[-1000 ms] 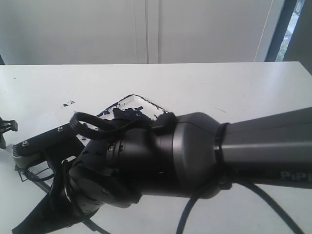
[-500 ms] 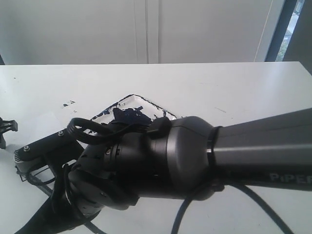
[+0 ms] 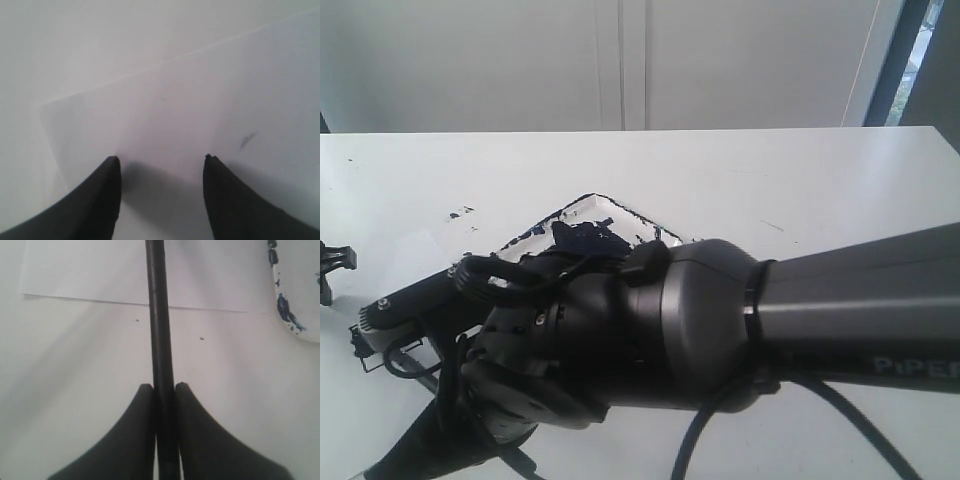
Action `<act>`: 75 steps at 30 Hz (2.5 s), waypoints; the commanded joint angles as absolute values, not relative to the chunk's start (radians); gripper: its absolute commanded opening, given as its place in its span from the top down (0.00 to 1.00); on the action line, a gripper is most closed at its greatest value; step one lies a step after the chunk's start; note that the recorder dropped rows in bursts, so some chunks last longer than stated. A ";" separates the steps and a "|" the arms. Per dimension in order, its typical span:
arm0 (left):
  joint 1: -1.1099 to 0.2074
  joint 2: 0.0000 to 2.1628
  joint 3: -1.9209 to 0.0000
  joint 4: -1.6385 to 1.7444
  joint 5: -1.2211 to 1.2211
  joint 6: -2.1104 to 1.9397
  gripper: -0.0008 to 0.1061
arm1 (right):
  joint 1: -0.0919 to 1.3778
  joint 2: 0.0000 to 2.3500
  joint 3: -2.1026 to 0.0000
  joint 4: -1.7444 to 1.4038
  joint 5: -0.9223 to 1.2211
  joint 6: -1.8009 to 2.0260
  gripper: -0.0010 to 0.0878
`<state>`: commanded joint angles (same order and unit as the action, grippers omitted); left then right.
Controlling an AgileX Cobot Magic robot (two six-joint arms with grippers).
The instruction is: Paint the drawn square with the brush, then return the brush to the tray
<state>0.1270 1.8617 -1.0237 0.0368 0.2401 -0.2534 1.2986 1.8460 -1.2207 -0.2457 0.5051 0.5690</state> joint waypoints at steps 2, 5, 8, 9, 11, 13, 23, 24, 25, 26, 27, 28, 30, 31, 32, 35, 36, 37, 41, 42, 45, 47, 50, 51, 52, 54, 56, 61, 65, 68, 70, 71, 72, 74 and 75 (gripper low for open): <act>0.127 1.862 -1.024 0.037 0.240 -0.253 0.48 | 1.290 1.846 -1.221 -0.253 0.512 0.582 0.99; 0.127 1.862 -1.024 0.037 0.240 -0.253 0.48 | 1.278 1.846 -1.221 -0.267 0.526 0.586 0.99; 0.127 1.862 -1.024 0.037 0.240 -0.253 0.48 | 1.273 1.846 -1.221 -0.277 0.537 0.586 0.99; 0.127 1.862 -1.024 0.037 0.240 -0.253 0.48 | 1.273 1.846 -1.221 -0.284 0.539 0.588 0.99; 0.127 1.862 -1.024 0.037 0.240 -0.253 0.48 | 1.273 1.846 -1.221 -0.284 0.539 0.588 0.99; 0.127 1.862 -1.024 0.037 0.240 -0.253 0.48 | 1.273 1.846 -1.221 -0.284 0.539 0.588 0.99; 0.127 1.862 -1.024 0.037 0.240 -0.253 0.48 | 1.273 1.836 -1.223 -0.290 0.513 0.586 0.99; 0.127 1.862 -1.024 0.037 0.240 -0.253 0.48 | 1.273 1.828 -1.223 -0.290 0.503 0.586 0.99; 0.127 1.862 -1.024 0.037 0.240 -0.253 0.48 | 1.273 1.821 -1.223 -0.290 0.494 0.586 0.99; 0.127 1.862 -1.024 0.037 0.240 -0.253 0.48 | 1.273 1.810 -1.223 -0.290 0.485 0.586 0.99; 0.127 1.862 -1.024 0.037 0.240 -0.253 0.48 | 1.275 1.798 -1.223 -0.290 0.483 0.586 0.99; 0.127 1.862 -1.024 0.037 0.240 -0.253 0.48 | 1.275 1.786 -1.223 -0.290 0.485 0.586 0.99; 0.127 1.862 -1.024 0.037 0.242 -0.253 0.48 | 1.285 1.764 -1.223 -0.282 0.500 0.583 0.99; 0.127 1.862 -1.024 0.037 0.242 -0.253 0.48 | 1.290 1.757 -1.223 -0.281 0.508 0.583 0.99; 0.127 1.862 -1.024 0.037 0.242 -0.253 0.48 | 1.298 1.755 -1.223 -0.281 0.515 0.583 0.99; 0.127 1.862 -1.024 0.037 0.242 -0.253 0.48 | 1.325 1.758 -1.221 -0.265 0.522 0.577 0.99; 0.127 1.862 -1.024 0.037 0.242 -0.253 0.48 | 1.333 1.760 -1.221 -0.265 0.520 0.577 0.99; 0.127 1.862 -1.024 0.037 0.242 -0.253 0.48 | 1.341 1.767 -1.221 -0.265 0.520 0.577 0.99; 0.127 1.862 -1.024 0.037 0.242 -0.253 0.48 | 1.364 1.783 -1.221 -0.265 0.518 0.577 0.99; 0.127 1.862 -1.024 0.037 0.244 -0.253 0.48 | 1.364 1.787 -1.221 -0.265 0.521 0.577 0.99; 0.127 1.862 -1.024 0.037 0.244 -0.253 0.48 | 1.364 1.801 -1.221 -0.275 0.545 0.579 0.99; 0.127 1.862 -1.024 0.037 0.244 -0.253 0.48 | 1.364 1.811 -1.221 -0.284 0.563 0.579 0.99; 0.127 1.862 -1.024 0.037 0.244 -0.253 0.48 | 1.364 1.818 -1.221 -0.284 0.566 0.579 0.99; 0.127 1.862 -1.024 0.037 0.244 -0.253 0.48 | 1.364 1.818 -1.221 -0.283 0.566 0.579 0.99; 0.127 1.862 -1.024 0.037 0.244 -0.253 0.48 | 1.364 1.818 -1.221 -0.282 0.559 0.579 0.99; 0.127 1.862 -1.024 0.037 0.244 -0.253 0.48 | 1.364 1.818 -1.221 -0.282 0.551 0.579 0.99; 0.127 1.862 -1.024 0.037 0.244 -0.253 0.48 | 1.364 1.818 -1.221 -0.282 0.553 0.579 0.99; 0.127 1.862 -1.024 0.037 0.244 -0.253 0.48 | 1.364 1.823 -1.221 -0.319 0.559 0.610 0.99; 0.127 1.862 -1.024 0.037 0.244 -0.253 0.48 | 1.364 1.823 -1.221 -0.370 0.577 0.663 0.99; 0.127 1.862 -1.024 0.037 0.244 -0.253 0.48 | 1.364 1.823 -1.221 -0.414 0.604 0.697 0.99; 0.127 1.862 -1.024 0.037 0.244 -0.253 0.48 | 1.364 1.823 -1.221 -0.428 0.615 0.703 0.99; 0.127 1.862 -1.024 0.037 0.244 -0.253 0.48 | 1.362 1.823 -1.221 -0.430 0.614 0.703 0.99; 0.127 1.862 -1.024 0.037 0.244 -0.253 0.48 | 1.360 1.823 -1.221 -0.432 0.614 0.703 0.99; 0.127 1.862 -1.024 0.037 0.244 -0.253 0.48 | 1.361 1.823 -1.221 -0.437 0.614 0.704 0.99; 0.127 1.862 -1.024 0.037 0.244 -0.253 0.48 | 1.361 1.823 -1.221 -0.442 0.614 0.710 0.99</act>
<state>0.1270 1.8617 -1.0237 0.0368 0.2439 -0.2534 1.3606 1.8228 -1.2205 -0.4419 0.6141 0.7098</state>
